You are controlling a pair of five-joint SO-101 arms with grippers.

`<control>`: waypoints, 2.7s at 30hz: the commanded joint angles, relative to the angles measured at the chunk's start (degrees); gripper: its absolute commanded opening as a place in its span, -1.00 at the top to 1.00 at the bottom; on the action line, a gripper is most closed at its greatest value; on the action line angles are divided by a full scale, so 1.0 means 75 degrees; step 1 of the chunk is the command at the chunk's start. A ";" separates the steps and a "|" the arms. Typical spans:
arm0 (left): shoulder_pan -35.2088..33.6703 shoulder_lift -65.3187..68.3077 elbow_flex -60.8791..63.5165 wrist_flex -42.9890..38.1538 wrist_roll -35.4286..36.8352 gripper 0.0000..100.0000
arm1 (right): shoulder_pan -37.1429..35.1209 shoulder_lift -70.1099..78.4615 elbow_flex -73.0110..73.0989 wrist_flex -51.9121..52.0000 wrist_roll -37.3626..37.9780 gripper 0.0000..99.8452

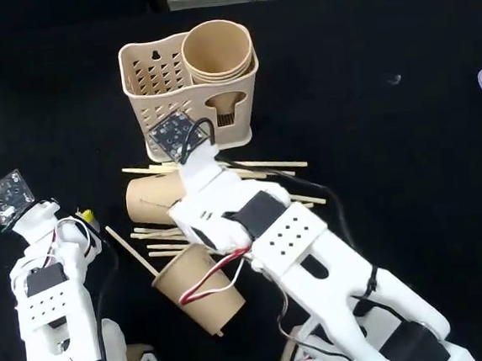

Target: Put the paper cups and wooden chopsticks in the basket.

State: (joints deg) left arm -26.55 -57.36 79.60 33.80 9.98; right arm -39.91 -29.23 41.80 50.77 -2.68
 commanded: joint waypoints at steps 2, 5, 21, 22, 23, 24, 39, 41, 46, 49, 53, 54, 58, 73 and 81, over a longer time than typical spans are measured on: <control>-0.0088 -0.0047 -0.0147 -0.0129 0.0082 0.60 | 0.0258 0.0018 -0.0029 0.0012 -0.0492 0.63; -0.0088 -0.0047 -0.0147 -0.0129 0.0082 0.60 | 0.0199 0.0018 0.0006 0.0023 -0.0703 0.49; -0.0088 -0.0047 -0.0147 -0.0129 0.0082 0.60 | -0.0258 0.0615 0.0651 -0.1348 -0.0645 0.53; -0.0088 -0.0047 -0.0147 -0.0129 0.0082 0.60 | -0.0246 0.0615 0.0651 -0.1325 -0.0645 0.53; -0.0088 -0.0047 -0.0147 -0.0129 0.0082 0.60 | -0.0246 0.0615 0.0651 -0.1278 -0.0633 0.54; -0.0088 -0.0047 -0.0147 -0.0129 0.0082 0.60 | -0.0246 0.0615 0.0651 -0.1278 -0.0633 0.58; -0.0100 -0.0047 -0.0147 -0.0129 0.0082 0.60 | -0.0141 -0.1659 0.0651 0.0715 0.1993 0.98; -0.0100 -0.0047 -0.0147 -0.0129 0.0082 0.60 | 0.0129 -0.2385 0.0510 0.1254 0.2333 0.98; -0.0088 -0.0047 -0.0147 -0.0129 0.0082 0.60 | 0.1231 -0.3675 -0.0709 0.2579 0.3212 0.98; -0.0088 -0.0047 -0.0147 -0.0129 0.0082 0.60 | 0.1594 -0.3886 -0.1788 0.3200 0.3856 0.98; -0.0088 -0.0047 -0.0147 -0.0129 0.0082 0.60 | 0.1993 -0.3499 -0.3382 0.3552 0.3915 0.98; -0.0088 -0.0047 -0.0147 -0.0129 0.0082 0.60 | 0.2051 -0.3300 -0.3768 0.3575 0.3927 0.98; -0.0088 -0.0047 -0.0147 -0.0129 0.0082 0.60 | 0.2168 -0.2116 -0.5105 0.3610 0.4021 0.98; -0.0088 -0.0047 -0.0147 -0.0129 0.0082 0.60 | 0.3458 0.3440 -1.1950 0.6095 0.6377 0.98; -0.0088 -0.0047 -0.0147 -0.0129 0.0082 0.60 | 0.3376 0.5199 -1.4107 0.6681 0.6658 0.98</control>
State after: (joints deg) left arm -26.90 -57.36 79.60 33.80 9.98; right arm -14.86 8.48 -59.21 99.38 45.93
